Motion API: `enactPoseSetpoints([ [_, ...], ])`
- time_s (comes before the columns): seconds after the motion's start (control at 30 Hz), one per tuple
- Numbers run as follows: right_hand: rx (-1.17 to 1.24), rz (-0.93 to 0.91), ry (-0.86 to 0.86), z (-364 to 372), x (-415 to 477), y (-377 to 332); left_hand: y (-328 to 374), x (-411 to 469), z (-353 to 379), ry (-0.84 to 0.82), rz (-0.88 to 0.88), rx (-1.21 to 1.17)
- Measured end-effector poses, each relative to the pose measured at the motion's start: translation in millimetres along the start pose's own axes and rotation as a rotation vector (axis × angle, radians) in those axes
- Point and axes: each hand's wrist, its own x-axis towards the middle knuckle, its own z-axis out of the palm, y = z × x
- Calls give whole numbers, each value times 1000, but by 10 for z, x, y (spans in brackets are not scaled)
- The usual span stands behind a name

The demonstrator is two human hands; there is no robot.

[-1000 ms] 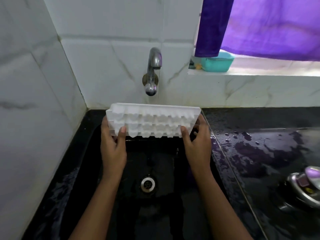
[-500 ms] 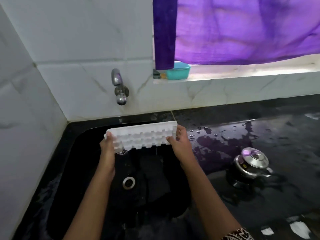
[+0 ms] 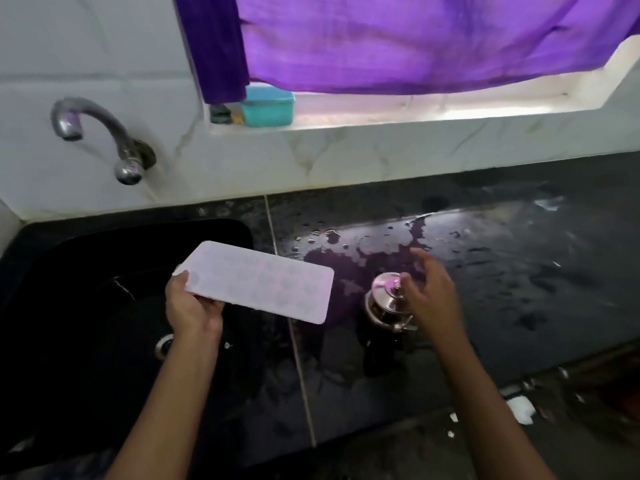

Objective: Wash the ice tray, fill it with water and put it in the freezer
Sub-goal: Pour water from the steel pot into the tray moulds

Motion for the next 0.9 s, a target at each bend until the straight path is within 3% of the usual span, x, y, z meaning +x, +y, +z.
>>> enactPoseSetpoints([
  [0.13,39,178,-182,-105,-91,584,-323,-70,57,-11,-1,-4],
  [0.3,75,192,-151,50,-393,868,-519,31,-62,85,-4,68],
  [0.4,373,189,-177,157,-415,897,-696,291,-276,72,-50,67],
  [0.5,758,320,-196,204,-401,870,-745,211,-240,35,-77,142],
  [0.63,1029,418,-36,258,-293,823,-757,-106,29,43,-1,199],
  [0.9,1258,445,161,245,119,926,-992,-282,149,196,-11,35],
])
